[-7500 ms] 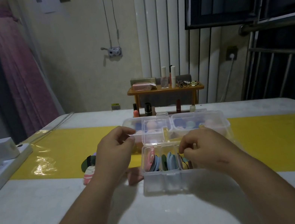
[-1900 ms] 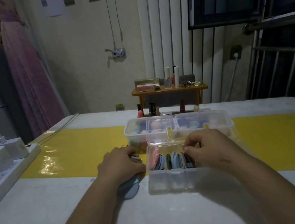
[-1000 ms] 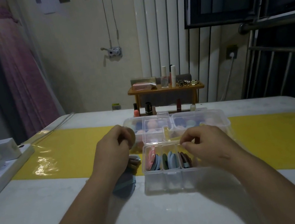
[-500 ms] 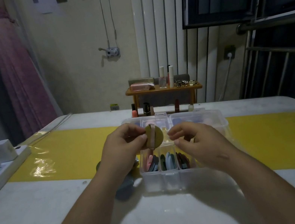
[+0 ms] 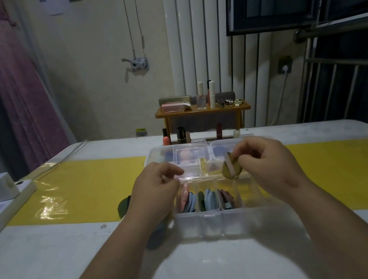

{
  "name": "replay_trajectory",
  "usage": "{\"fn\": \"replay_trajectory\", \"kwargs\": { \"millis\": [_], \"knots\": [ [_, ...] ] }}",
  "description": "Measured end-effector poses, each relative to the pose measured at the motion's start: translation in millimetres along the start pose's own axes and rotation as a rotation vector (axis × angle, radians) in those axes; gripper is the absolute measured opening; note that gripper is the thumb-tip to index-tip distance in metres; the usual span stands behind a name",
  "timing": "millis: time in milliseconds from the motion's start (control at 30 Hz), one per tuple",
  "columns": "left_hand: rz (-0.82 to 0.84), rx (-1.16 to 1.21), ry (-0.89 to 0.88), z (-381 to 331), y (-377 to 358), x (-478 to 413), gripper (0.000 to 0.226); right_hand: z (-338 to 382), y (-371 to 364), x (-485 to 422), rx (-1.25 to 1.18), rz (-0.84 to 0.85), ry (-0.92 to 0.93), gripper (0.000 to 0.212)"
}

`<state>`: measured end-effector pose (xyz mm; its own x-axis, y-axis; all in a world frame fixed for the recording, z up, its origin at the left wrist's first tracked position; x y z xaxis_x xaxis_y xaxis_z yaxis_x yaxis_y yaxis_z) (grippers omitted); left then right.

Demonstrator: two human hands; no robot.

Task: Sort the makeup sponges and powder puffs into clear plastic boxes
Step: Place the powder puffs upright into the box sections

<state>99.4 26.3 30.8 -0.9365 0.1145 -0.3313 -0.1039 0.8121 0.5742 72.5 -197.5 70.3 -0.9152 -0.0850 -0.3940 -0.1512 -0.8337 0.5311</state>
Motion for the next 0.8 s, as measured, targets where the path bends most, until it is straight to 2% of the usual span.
{"fn": "replay_trajectory", "kwargs": {
  "millis": [200,500,667,800],
  "knots": [
    [0.07,-0.023,0.148,20.0,-5.6,-1.1,0.015,-20.2,5.0,-1.3,0.15,0.036,-0.13,0.019],
    [0.011,-0.185,0.12,9.2,-2.0,0.7,0.006,-27.5,-27.0,0.5,0.277,0.282,-0.222,0.016],
    [-0.018,-0.183,0.124,14.1,1.9,-0.7,0.005,-30.1,-27.1,0.5,0.346,0.284,-0.243,0.008],
    [-0.003,-0.192,0.128,17.2,0.5,-1.9,0.004,-33.2,-34.4,2.8,0.428,0.35,-0.272,0.011]
  ]
}}
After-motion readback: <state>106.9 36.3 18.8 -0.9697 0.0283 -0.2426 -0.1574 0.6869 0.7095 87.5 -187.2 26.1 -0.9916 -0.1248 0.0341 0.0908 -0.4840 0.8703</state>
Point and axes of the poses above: each hand's wrist, its own x-axis away from the middle knuckle, its own y-axis out of the back of the hand, z = x × y, the point moved 10 cm from there along -x, towards the middle knuckle, and after that the axes turned 9 degrees about z, right-handed, at the moved point
